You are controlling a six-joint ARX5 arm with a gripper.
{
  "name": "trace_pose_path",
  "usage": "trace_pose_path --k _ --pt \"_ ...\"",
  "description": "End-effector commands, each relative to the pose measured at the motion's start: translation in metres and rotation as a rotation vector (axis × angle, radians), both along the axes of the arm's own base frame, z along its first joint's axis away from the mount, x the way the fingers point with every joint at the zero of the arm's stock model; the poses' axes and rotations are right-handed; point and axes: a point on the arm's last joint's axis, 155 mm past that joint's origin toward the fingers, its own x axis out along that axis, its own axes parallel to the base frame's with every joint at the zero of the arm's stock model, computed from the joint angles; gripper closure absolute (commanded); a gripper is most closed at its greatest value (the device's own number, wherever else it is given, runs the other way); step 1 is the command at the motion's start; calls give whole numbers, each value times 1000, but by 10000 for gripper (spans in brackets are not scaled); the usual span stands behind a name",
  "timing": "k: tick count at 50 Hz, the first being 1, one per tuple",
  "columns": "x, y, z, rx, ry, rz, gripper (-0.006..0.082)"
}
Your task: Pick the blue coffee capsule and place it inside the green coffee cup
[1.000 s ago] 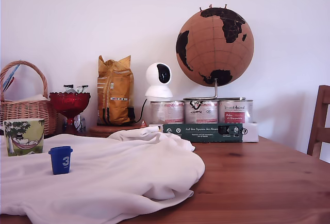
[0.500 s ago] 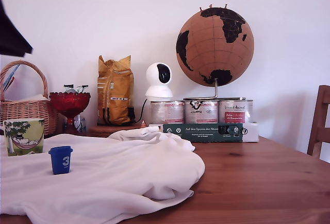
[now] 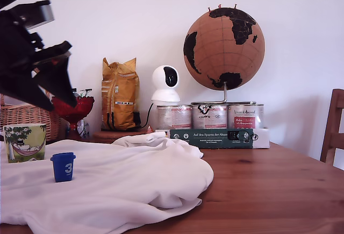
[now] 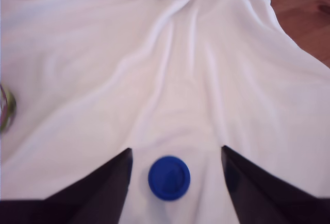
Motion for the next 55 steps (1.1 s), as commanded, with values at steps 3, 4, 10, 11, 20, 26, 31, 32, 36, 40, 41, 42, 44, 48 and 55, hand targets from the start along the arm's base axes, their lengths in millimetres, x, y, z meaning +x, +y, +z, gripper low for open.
trace_pose_path --k 3,4,10,11,20,26,31,32,36,40,41,42,44,48,55 --pt "-6 -4 -36 57 99 -28 118" --pt "-7 -4 -40 62 112 -30 118" --pt "-8 -6 -62 92 179 -35 118" --pt "-8 -6 -66 100 186 -34 118" --pt "-8 -1 -92 155 237 -28 118" --pt "-9 0 -106 169 265 -35 127" --pt "-8 -2 -107 168 262 -37 246" --pt "-7 -3 -107 166 257 -38 286" --pt "-4 -6 -104 161 243 -42 491" --pt "-1 -8 -101 157 234 -45 638" --pt "0 -8 -99 155 232 -45 651" --pt "1 -9 -98 154 228 -45 655" --pt "4 -10 -95 151 219 -45 654" --pt "12 -12 -86 144 196 -44 654" --pt "21 -17 -66 126 169 -49 655"
